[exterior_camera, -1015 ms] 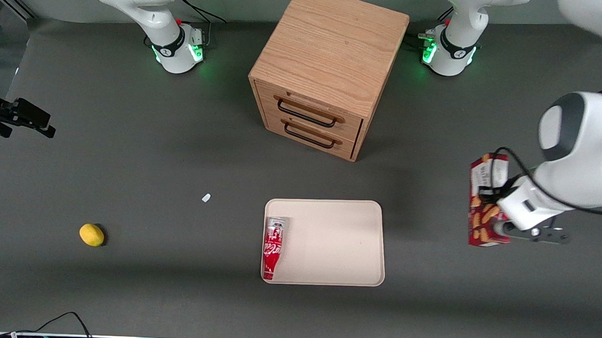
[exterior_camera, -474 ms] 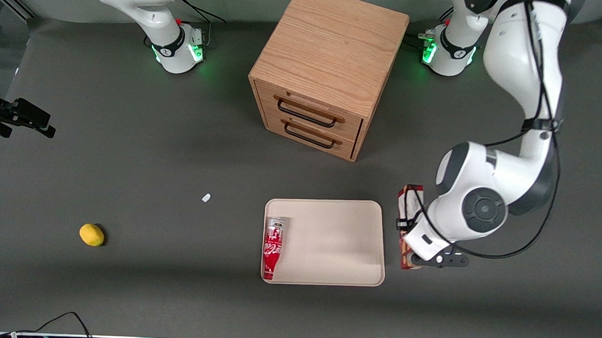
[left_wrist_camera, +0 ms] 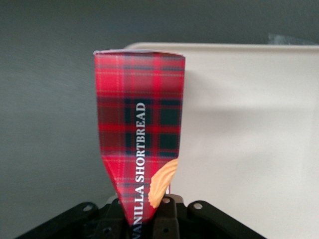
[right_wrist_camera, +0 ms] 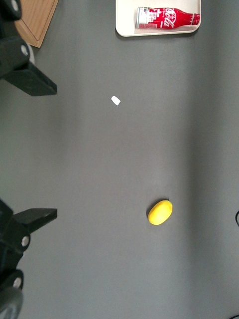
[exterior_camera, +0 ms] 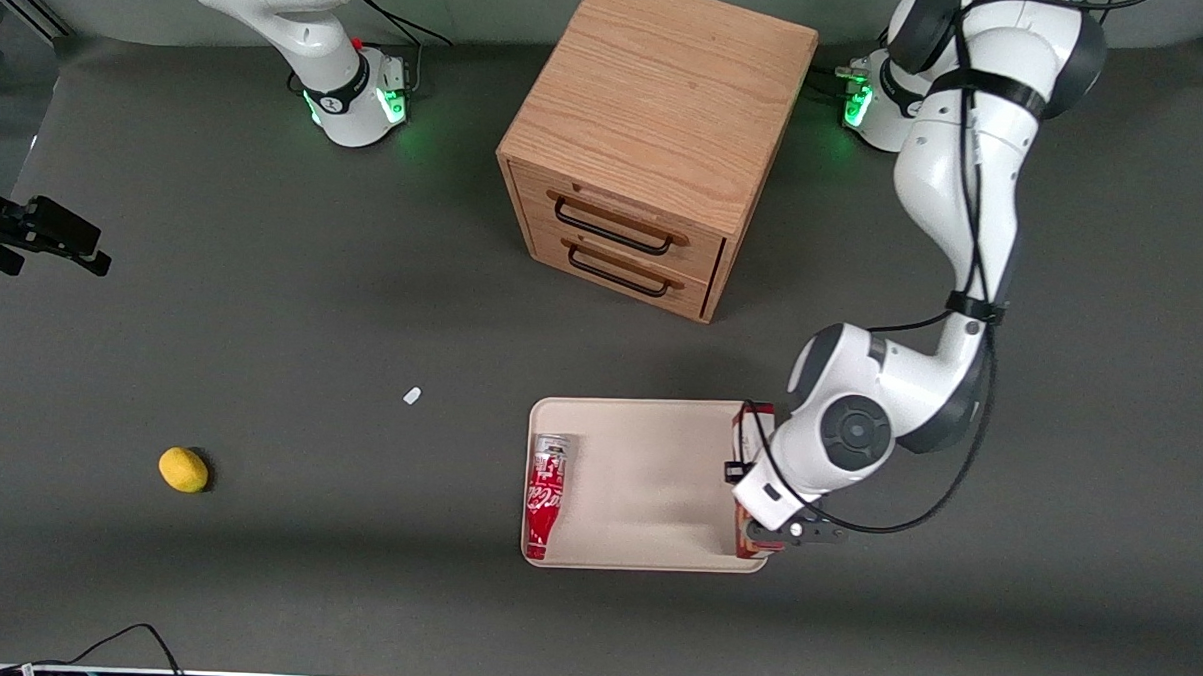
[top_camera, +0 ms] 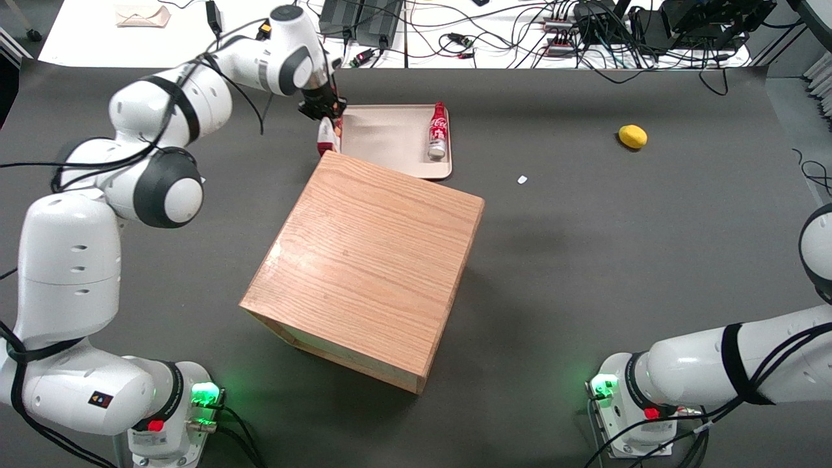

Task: Place red cookie box on tray
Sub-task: 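Carry the held cookie box over to the cream tray, then lower the cookie box onto the tray beside the red can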

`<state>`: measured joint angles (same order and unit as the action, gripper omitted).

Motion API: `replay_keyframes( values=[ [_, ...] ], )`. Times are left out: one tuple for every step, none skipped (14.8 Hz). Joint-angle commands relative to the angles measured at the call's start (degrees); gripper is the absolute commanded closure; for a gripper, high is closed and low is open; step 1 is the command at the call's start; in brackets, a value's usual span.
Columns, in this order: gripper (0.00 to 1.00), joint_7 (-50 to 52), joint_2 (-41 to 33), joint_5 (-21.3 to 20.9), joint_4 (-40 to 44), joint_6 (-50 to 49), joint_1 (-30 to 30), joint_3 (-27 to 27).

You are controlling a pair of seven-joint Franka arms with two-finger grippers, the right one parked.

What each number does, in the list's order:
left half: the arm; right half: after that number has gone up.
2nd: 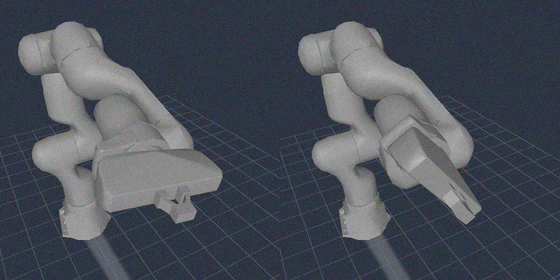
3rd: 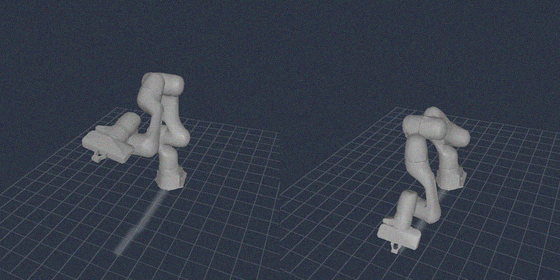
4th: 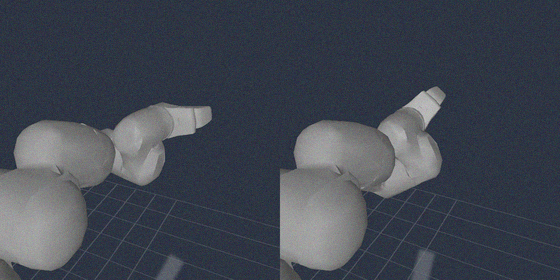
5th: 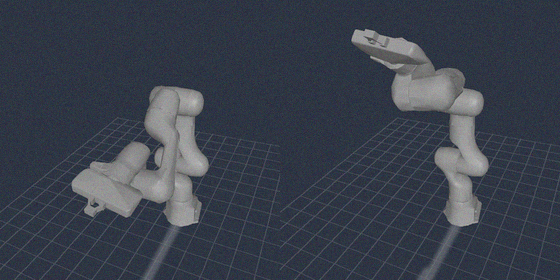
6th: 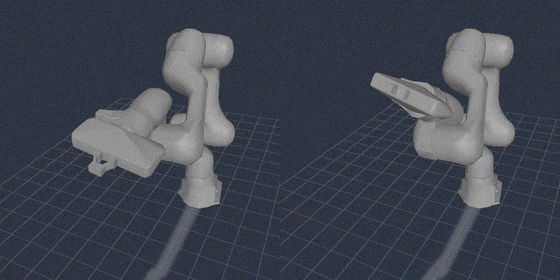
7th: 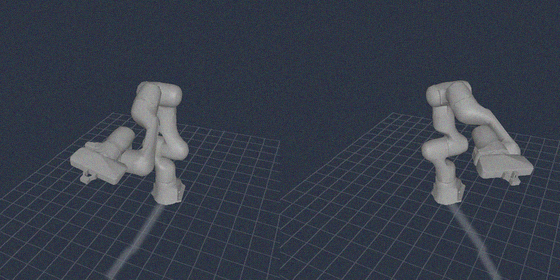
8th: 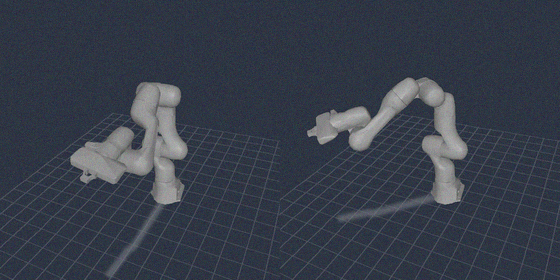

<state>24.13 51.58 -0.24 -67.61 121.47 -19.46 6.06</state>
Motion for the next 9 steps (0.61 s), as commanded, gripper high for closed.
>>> replay_keyframes(
  values=[
    [1.0,1.7,1.6,0.6,2.5,-0.4,-1.7,-1.3],
    [1.0,1.7,1.8,0.5,2.3,-0.4,-1.7,-1.4],
    [1.0,1.7,2.0,0.3,2.3,-0.4,-1.7,-1.4],
    [1.0,1.7,2.1,0.3,2.3,-0.4,-1.7,-1.8],
    [1.0,1.7,2.0,0.3,2.1,-0.4,-1.7,-2.2],
    [1.0,1.7,2.1,0.2,2.1,-0.4,-1.7,-2.5],
    [0.8,1.5,2.0,0.0,2.0,-0.4,-1.6,-2.5],
    [0.01,1.2,1.9,-0.5,1.5,-0.3,-1.6,-2.5],
    [0.0,1.9,1.7,-0.9,1.2,0.1,-1.6,-2.4]
  ],
)
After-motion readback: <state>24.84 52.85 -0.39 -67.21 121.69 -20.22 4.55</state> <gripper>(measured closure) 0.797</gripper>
